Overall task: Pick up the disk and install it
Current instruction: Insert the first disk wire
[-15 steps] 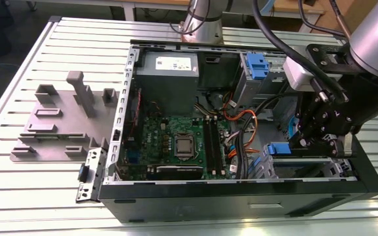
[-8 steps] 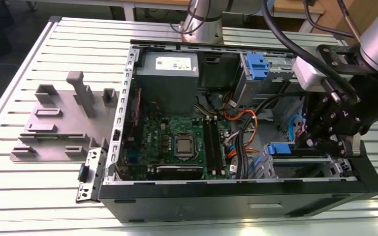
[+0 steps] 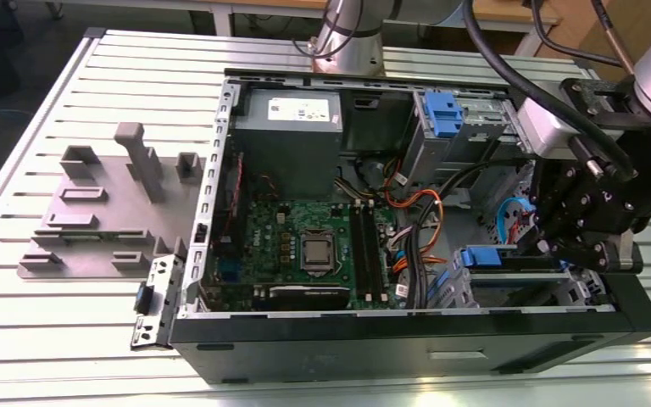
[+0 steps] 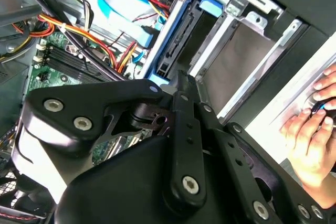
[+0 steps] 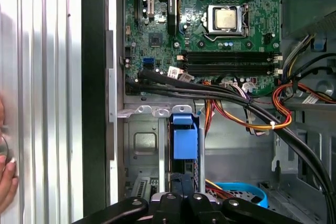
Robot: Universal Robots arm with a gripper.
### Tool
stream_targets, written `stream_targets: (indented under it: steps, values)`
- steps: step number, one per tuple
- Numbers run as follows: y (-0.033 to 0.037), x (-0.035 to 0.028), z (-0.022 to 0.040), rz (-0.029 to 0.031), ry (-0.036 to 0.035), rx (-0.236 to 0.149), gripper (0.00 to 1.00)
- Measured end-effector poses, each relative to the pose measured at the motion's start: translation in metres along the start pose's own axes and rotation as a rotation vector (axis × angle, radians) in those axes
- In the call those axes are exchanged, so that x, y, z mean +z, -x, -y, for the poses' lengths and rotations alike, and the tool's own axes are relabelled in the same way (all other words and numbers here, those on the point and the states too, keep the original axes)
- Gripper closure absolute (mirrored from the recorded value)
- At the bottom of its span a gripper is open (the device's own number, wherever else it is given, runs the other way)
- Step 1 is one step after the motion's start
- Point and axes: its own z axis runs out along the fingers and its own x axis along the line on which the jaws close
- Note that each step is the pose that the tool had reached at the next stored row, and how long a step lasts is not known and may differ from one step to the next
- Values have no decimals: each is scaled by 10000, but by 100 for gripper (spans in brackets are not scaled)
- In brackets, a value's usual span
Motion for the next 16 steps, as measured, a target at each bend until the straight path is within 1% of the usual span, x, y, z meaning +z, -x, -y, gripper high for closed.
stream_targets:
  steps: [2,4,12,16]
  values:
    - [0,0,1,1,0,1,89]
    - [1,-1,35,-1,0,-1,89]
    - [1,0,39,0,0,0,89]
    - [2,1,74,0,0,-1,89]
